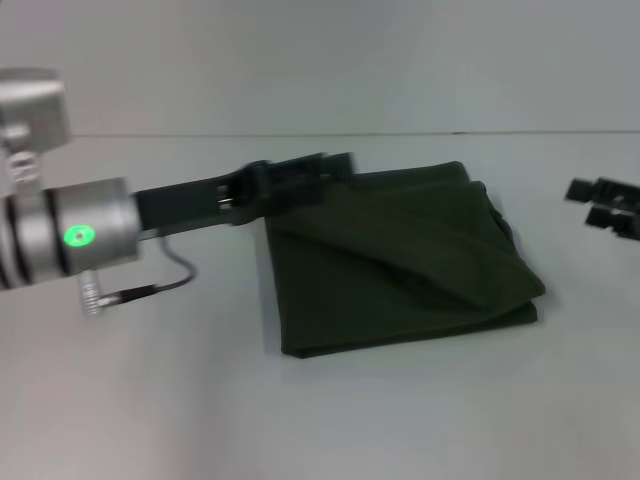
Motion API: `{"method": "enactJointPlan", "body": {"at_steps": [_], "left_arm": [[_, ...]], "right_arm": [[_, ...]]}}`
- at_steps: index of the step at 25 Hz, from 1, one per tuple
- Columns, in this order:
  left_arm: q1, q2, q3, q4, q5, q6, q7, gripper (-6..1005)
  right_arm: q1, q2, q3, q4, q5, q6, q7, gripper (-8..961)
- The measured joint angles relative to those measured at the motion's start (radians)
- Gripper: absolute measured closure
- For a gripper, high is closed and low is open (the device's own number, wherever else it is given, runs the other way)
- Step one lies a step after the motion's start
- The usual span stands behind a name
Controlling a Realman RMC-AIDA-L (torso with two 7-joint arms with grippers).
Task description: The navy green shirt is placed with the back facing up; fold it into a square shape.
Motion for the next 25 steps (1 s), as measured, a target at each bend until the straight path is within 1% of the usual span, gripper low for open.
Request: {"method": "enactJointPlan", "body": {"at_steps": [1, 3, 6, 9, 13, 17, 21, 25], "left_arm": [[0.011, 0.012, -0.013, -0.007, 0.0, 0.015, -0.008, 350], [0.04, 0.033, -0.049, -0.013, 0.0, 0.059, -0.016, 256], [0.076, 0.04, -0.113, -0.007, 0.006, 0.113, -0.012, 114], [0.099, 0.042, -0.181, 0.01, 0.057, 0.164, -0.009, 75], [0.117, 0.045, -0.237, 0.015, 0.106, 0.201, -0.002, 36], [0.127, 0.043, -0.268, 0.015, 0.107, 0.226, 0.015, 36], [0.122, 0.041, -0.275, 0.015, 0.106, 0.238, 0.019, 36], [0.12, 0.037, -0.275, 0.011, 0.105, 0.235, 0.017, 36]], "right_arm": [[0.02, -0.005, -0.017, 0.0, -0.029, -0.006, 0.013, 175], [0.067, -0.011, -0.048, -0.001, -0.088, -0.016, 0.041, 176], [0.148, -0.014, -0.084, -0.002, -0.172, -0.024, 0.074, 177], [0.217, -0.014, -0.11, -0.002, -0.236, -0.023, 0.087, 179], [0.289, -0.01, -0.144, -0.02, -0.327, -0.007, 0.102, 180], [0.342, 0.009, -0.185, -0.055, -0.453, 0.025, 0.11, 182], [0.378, 0.027, -0.224, -0.067, -0.554, 0.081, 0.117, 184], [0.396, 0.046, -0.28, -0.057, -0.578, 0.137, 0.117, 186]]}}
